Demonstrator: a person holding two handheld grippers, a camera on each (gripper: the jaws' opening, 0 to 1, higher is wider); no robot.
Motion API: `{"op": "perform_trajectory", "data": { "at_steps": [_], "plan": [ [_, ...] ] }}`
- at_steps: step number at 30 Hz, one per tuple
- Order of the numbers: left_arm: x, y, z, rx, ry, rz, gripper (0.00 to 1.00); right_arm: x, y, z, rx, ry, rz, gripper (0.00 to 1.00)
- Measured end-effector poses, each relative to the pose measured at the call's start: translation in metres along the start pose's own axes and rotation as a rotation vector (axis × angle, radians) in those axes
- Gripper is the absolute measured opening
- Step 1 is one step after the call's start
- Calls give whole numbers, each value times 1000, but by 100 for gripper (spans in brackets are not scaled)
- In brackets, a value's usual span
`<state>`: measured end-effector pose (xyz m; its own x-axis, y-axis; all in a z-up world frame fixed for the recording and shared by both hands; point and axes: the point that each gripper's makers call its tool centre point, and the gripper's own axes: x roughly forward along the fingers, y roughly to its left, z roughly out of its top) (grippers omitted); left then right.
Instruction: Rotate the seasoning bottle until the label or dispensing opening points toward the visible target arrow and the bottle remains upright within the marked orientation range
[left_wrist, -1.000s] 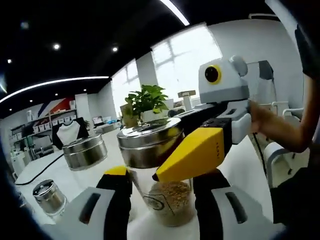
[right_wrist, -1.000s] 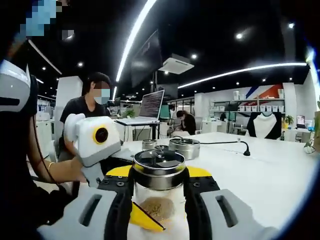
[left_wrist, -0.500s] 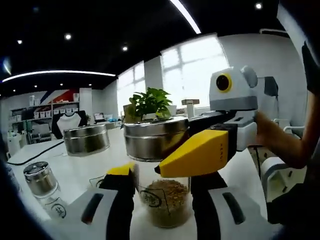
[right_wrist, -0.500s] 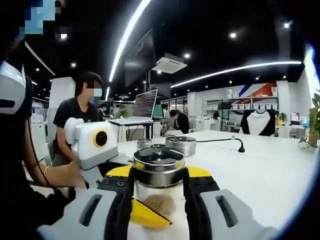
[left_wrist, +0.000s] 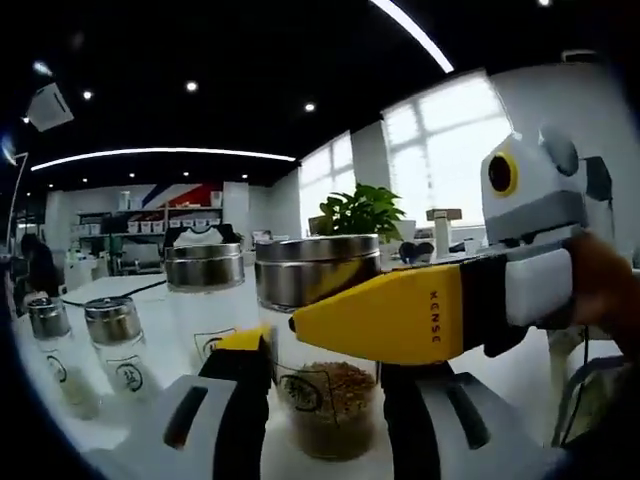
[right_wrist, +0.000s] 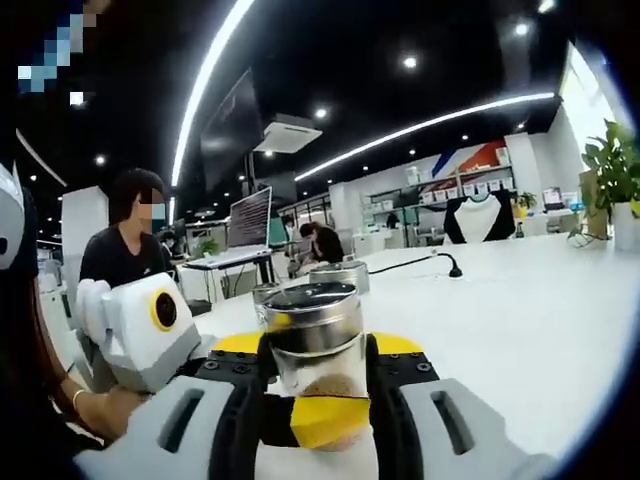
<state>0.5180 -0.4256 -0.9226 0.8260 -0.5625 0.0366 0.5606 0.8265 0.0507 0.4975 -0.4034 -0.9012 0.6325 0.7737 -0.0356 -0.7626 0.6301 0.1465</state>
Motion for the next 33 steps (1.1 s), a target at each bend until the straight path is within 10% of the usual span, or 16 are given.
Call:
{"op": "perform_trajectory", "data": {
  "at_steps": [18, 33],
  "plan": [
    [-5, 10, 1, 10, -52, 196, 45, 7, 4, 3, -97, 54, -265, 36],
    [-8, 12, -1, -35, -14, 111, 44, 9, 2, 3, -154, 59, -198, 35]
  ]
}}
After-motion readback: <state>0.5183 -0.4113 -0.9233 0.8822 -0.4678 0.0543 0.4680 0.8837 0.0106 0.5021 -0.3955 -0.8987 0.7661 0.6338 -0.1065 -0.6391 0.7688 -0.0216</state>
